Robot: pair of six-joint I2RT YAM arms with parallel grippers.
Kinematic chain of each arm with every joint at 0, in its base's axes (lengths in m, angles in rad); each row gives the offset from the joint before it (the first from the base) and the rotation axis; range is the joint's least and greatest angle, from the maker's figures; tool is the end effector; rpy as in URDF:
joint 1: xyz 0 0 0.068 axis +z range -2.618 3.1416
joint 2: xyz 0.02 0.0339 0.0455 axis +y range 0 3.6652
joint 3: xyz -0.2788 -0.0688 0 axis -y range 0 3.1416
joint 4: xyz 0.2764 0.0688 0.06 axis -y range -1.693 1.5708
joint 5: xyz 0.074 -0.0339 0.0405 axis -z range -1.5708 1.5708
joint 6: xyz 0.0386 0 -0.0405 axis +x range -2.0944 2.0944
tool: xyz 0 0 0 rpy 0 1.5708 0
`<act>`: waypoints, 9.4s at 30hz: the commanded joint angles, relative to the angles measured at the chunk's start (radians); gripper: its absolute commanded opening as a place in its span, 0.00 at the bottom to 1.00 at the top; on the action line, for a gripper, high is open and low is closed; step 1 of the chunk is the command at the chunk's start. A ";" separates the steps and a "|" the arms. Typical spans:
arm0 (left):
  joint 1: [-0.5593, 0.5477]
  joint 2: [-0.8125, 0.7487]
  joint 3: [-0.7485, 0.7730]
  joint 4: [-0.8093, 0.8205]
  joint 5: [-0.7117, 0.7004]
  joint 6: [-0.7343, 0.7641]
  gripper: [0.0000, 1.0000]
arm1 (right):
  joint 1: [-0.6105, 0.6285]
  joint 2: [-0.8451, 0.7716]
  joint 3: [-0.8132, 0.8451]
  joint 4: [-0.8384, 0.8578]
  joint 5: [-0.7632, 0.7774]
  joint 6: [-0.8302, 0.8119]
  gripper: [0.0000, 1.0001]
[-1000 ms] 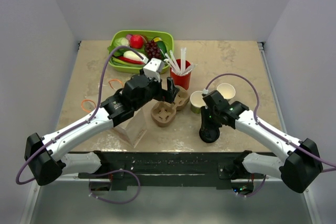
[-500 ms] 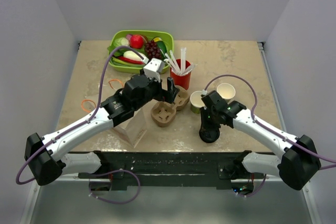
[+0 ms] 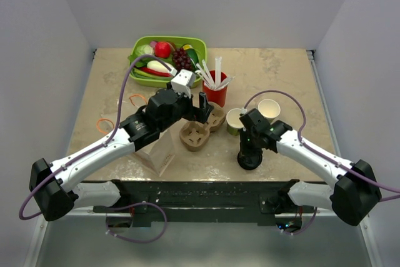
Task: Pack the takeout coffee
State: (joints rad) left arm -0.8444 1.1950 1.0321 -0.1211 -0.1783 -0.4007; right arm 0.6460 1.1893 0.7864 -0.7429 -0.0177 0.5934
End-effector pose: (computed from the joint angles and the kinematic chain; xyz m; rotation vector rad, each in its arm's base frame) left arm 0.2095 -0.2254 0.3558 0.2946 1.8863 -0.6945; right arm 0.1916 0.1453 0.2165 -0.0785 2.7813 0.3687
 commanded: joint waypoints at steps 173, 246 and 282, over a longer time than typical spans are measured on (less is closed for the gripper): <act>-0.265 0.451 0.103 0.086 0.192 -0.170 0.89 | -0.272 -0.306 -0.090 -0.065 -0.034 0.115 0.00; -0.312 0.183 0.154 -0.181 0.513 1.162 0.00 | -0.272 -0.089 0.490 -0.443 -0.311 -0.213 0.00; 0.120 0.024 0.003 0.561 0.651 -0.595 0.00 | -0.272 -0.545 0.086 0.738 -0.455 -0.348 0.98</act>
State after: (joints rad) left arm -0.7338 1.2430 1.0134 0.3264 0.4164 -0.8181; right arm 0.3748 0.6048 0.9047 -0.1883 -0.4400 0.2493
